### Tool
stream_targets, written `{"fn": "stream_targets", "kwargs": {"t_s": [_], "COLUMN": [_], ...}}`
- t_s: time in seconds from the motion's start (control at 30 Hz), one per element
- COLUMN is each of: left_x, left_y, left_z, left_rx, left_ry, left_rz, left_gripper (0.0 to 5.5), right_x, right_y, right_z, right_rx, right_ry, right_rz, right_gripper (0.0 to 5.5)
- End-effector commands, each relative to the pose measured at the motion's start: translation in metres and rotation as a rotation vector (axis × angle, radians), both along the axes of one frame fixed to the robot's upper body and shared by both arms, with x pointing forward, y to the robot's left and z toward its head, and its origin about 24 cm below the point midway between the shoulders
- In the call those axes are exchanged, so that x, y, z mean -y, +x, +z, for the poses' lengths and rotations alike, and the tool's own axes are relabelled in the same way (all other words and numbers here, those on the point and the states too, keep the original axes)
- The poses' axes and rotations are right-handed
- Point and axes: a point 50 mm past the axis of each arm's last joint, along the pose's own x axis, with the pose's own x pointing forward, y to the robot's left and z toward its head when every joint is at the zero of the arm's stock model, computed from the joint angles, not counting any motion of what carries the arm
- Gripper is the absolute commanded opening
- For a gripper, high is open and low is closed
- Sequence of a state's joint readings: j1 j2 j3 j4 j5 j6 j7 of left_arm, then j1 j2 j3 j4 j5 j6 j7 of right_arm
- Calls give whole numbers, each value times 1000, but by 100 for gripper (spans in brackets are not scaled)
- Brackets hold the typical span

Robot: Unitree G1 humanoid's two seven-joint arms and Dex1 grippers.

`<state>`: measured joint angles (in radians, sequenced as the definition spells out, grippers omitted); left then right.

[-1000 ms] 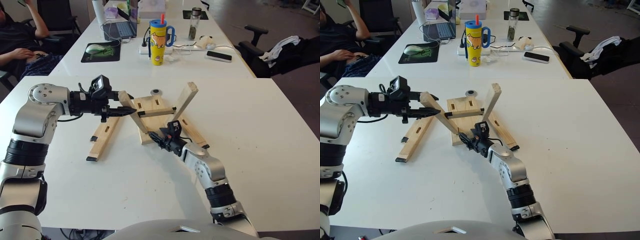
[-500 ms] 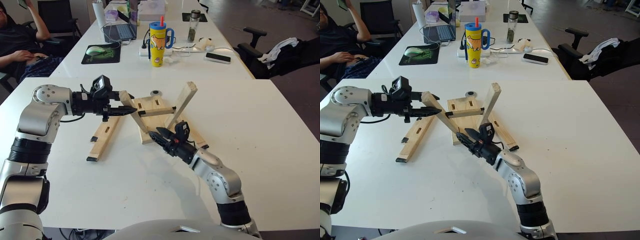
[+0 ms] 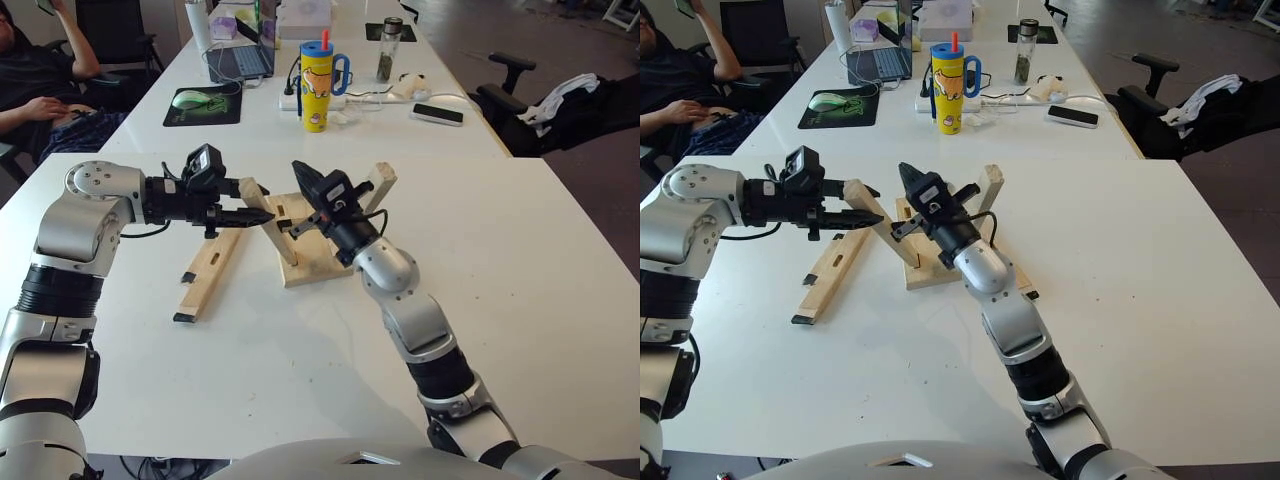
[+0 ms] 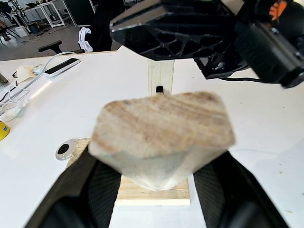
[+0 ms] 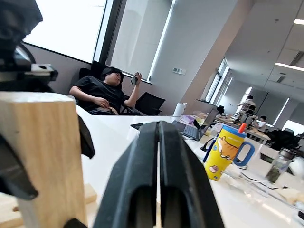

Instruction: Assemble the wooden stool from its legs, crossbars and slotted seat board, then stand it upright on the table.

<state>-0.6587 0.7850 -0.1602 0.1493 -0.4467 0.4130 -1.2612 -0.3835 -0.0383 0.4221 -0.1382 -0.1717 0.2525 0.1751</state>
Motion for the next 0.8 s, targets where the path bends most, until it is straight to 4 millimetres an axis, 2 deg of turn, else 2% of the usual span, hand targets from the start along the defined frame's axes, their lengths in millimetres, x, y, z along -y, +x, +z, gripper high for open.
{"fn": "stream_targets", "kwargs": {"t_s": [0.03, 0.07, 0.1, 0.23, 0.33, 0.43, 0.5, 0.57, 0.63, 0.77, 0.8], "left_x": [-1, 0, 0, 2, 6, 6, 6, 6, 3, -2, -3], "left_y": [-10, -9, -9, -11, -11, -11, -10, -8, -7, 0, 1], "left_z": [-56, -56, -56, -59, -64, -65, -64, -61, -58, -50, -49], "left_rx": [-243, -240, -239, -237, -235, -234, -231, -225, -225, -212, -212], "left_ry": [87, 84, 80, 57, 40, 33, 30, 24, 20, 5, -1], "left_rz": [25, 26, 26, 40, 47, 55, 53, 47, 38, 40, 38], "left_gripper": [207, 207, 207, 207, 207, 207, 207, 207, 207, 207, 207], "right_x": [2, 5, 5, -1, 0, 10, 27, 43, 54, 64, 64], "right_y": [-22, -30, -33, -15, -6, -15, -27, -39, -44, -35, -33], "right_z": [-115, -127, -126, -84, -36, -3, 4, -3, -21, -66, -72], "right_rx": [-558, -621, -621, -432, -223, -62, 17, 38, -24, -260, -297], "right_ry": [-380, -416, -400, -199, 45, 220, 249, 240, 199, 136, 150], "right_rz": [37, 51, 57, 40, 45, 107, 129, 139, 132, 47, 32], "right_gripper": [0, 0, 0, 0, 0, 0, 0, 0, 0, 0, 0]}}
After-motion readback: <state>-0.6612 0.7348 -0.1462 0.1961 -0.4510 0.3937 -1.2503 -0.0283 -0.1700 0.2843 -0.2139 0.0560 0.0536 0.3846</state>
